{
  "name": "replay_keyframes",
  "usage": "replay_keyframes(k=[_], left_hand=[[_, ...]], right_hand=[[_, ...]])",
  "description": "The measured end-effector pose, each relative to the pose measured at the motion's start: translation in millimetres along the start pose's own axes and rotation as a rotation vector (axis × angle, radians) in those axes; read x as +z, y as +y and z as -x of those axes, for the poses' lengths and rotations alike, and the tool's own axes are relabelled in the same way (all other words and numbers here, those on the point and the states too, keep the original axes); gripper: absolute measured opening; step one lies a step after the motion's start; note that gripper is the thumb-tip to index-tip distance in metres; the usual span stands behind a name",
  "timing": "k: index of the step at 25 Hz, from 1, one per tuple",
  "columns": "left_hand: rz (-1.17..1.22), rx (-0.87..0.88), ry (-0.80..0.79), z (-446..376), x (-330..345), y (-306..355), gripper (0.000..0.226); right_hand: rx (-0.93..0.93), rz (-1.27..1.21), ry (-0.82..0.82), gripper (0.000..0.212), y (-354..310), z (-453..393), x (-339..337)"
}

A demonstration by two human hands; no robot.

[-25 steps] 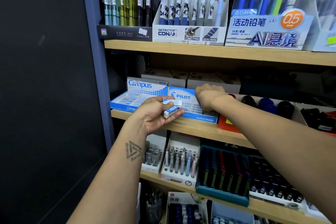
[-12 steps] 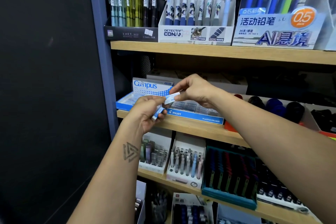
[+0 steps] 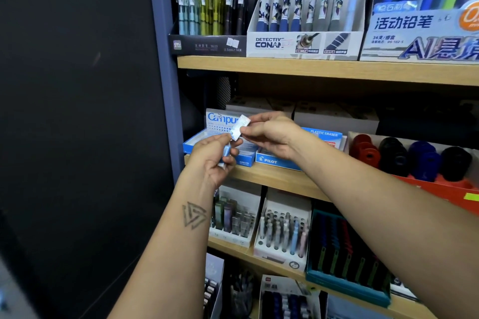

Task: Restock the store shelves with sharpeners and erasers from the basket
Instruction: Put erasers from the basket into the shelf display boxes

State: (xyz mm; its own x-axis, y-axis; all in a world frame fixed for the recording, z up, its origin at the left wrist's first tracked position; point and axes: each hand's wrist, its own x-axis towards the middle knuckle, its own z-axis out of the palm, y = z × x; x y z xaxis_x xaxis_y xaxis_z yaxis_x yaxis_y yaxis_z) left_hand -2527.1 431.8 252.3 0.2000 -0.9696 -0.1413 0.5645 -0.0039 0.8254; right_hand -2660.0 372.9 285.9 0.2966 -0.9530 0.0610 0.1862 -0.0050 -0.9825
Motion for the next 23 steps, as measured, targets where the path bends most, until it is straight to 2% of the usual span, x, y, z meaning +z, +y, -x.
replay_keyframes(k=[3, 5, 8, 10, 13, 15, 19, 23], left_hand=[[0.026, 0.006, -0.002, 0, -2, 1, 0.009], [-0.040, 0.047, 0.028, 2, -1, 0, 0.007], [-0.176, 0.133, 0.104, 1, 0, -3, 0.012], [-0.168, 0.118, 0.129, 1, -4, 1, 0.009], [0.099, 0.036, 0.132, 3, -20, 21, 0.008], [0.269, 0.045, 0.147, 5, -30, 32, 0.013], [0.426, 0.080, 0.183, 7, -35, 35, 0.024], [0.521, 0.113, 0.182, 3, -42, 39, 0.031]], right_hand=[[-0.014, -0.058, 0.017, 0.041, 2, -5, 9], [-0.008, 0.035, 0.032, 0.033, 3, -5, 15], [0.005, 0.202, -0.041, 0.019, 2, -2, 28], [-0.017, 0.341, 0.019, 0.016, 2, -13, 34], [-0.116, 0.835, 0.242, 0.026, -2, -43, 29], [-0.113, 1.068, 0.277, 0.036, -2, -52, 24], [-0.166, 1.141, 0.209, 0.018, 10, -54, 28], [-0.247, 1.169, 0.169, 0.009, 19, -61, 40]])
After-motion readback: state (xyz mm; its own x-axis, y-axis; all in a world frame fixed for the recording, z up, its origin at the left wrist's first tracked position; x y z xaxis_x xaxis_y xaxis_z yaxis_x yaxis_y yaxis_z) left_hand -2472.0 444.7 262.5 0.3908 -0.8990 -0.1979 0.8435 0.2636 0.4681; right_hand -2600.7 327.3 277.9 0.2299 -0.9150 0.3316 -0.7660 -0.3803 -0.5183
